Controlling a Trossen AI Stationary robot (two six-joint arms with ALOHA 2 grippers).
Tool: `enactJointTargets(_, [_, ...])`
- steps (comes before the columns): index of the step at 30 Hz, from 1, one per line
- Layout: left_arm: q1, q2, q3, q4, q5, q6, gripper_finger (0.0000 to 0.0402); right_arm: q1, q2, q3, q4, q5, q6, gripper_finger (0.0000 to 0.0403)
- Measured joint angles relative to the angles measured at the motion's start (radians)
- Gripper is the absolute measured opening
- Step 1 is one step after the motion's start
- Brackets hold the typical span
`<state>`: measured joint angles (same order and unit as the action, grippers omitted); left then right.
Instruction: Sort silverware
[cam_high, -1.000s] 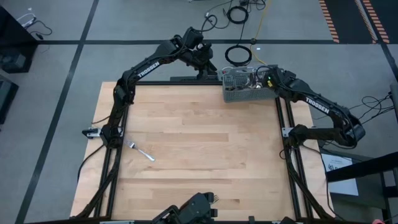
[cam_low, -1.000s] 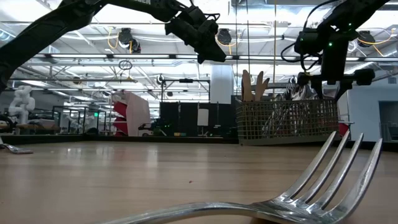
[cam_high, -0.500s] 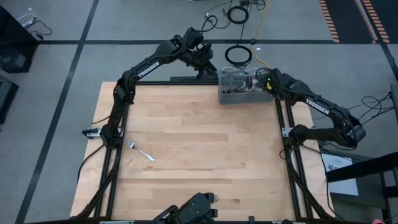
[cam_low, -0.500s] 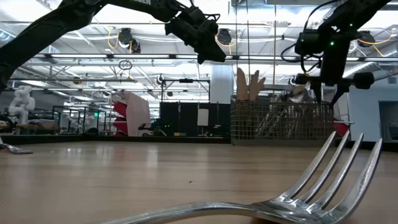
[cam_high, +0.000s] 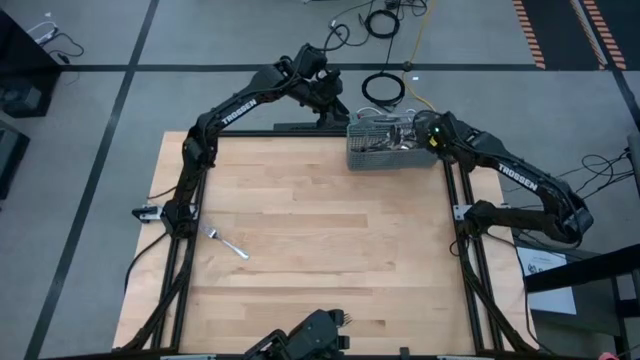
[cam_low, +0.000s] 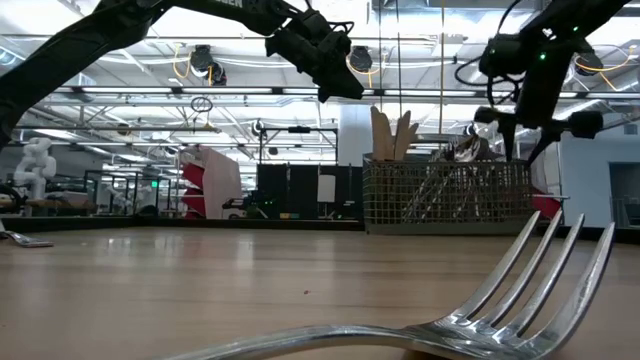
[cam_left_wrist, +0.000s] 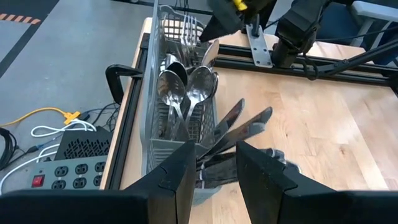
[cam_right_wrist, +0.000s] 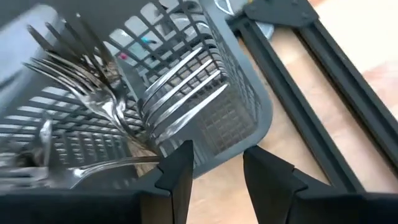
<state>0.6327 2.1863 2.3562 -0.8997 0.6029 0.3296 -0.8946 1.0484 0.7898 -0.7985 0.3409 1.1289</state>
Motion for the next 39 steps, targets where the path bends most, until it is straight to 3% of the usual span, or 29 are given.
enactJointTargets(5, [0.0, 0.0, 0.0, 0.0, 0.0, 0.0, 0.0121, 0.02, -0.076, 0.005, 0.018, 0.054, 0.005, 0.0127])
enactJointTargets(12, [0.001, 0.0, 0.0, 0.0, 0.0, 0.0, 0.0121, 0.022, -0.189, 0.005, 0.029, 0.045, 0.009, 0.0128])
enactJointTargets(19, [0.001, -0.005, 0.0, 0.0, 0.0, -0.006, 0.0121, 0.076, -0.288, 0.005, 0.22, 0.041, -0.026, 0.0128])
enactJointTargets(28, [-0.068, -0.105, 0.0, -0.16, -0.016, 0.009, 0.0121, 0.179, -0.299, 0.005, 0.608, -0.242, -0.292, 0.0128])
enactJointTargets(35, [-0.186, -0.166, -0.006, -0.323, -0.162, 0.023, 0.0121, 0.292, -0.293, 0.005, 0.601, -0.401, -0.404, 0.0128])
enactJointTargets(39, [-0.25, -0.158, -0.011, -0.376, -0.194, -0.026, 0.0121, 0.382, -0.291, 0.005, 0.605, -0.483, -0.445, 0.0128])
